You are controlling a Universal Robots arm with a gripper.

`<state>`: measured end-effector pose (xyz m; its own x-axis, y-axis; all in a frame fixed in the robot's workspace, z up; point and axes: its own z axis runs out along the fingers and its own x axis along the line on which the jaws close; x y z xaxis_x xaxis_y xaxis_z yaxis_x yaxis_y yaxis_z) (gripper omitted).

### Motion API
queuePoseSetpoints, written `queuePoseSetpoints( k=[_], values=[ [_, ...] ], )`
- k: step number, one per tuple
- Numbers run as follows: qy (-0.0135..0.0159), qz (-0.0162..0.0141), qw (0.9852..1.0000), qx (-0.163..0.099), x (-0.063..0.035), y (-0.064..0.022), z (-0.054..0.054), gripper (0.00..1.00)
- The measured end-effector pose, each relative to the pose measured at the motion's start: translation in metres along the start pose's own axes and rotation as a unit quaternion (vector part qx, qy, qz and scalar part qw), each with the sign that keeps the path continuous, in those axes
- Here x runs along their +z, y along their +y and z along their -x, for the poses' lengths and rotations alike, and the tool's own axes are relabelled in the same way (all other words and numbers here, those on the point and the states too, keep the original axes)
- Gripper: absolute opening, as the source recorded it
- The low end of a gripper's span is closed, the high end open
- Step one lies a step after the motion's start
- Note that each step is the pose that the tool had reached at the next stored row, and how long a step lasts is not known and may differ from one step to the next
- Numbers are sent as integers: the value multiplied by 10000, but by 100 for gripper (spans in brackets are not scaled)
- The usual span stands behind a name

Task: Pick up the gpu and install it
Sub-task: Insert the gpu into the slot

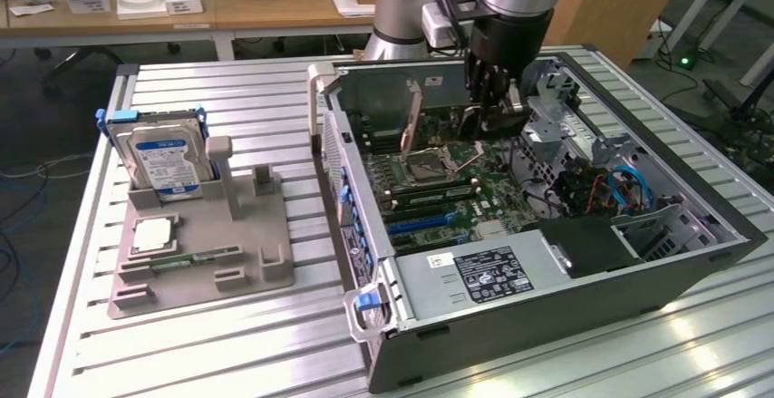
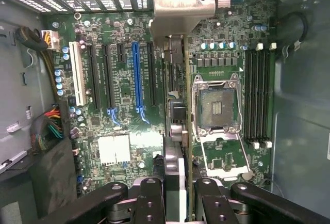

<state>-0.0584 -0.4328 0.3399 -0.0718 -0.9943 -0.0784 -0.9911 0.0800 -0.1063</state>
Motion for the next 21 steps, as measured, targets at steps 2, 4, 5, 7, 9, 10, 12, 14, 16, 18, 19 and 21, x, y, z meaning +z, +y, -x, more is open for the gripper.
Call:
queuePoseSetpoints(
  k=[2,4,5,7,9,10,12,14,16,18,19,21],
  values=[
    [1,0,10000,0,-1,0,0,28],
    [2,0,10000,0,-1,0,0,28],
    [1,0,10000,0,-1,0,0,28],
    [0,0,10000,0,0,0,-5,28],
    [2,0,10000,1,-2,-1,-16,28],
    [1,0,10000,1,-1,0,-19,28],
    [2,0,10000,0,-1,-1,-22,28],
    [1,0,10000,0,-1,-1,-22,28],
    [0,0,10000,0,-1,-1,-26,28],
    [1,1,10000,-1,-2,-3,-36,28],
    [0,0,10000,0,-2,-3,-43,28],
    [0,0,10000,0,-4,-5,-61,28]
  ],
)
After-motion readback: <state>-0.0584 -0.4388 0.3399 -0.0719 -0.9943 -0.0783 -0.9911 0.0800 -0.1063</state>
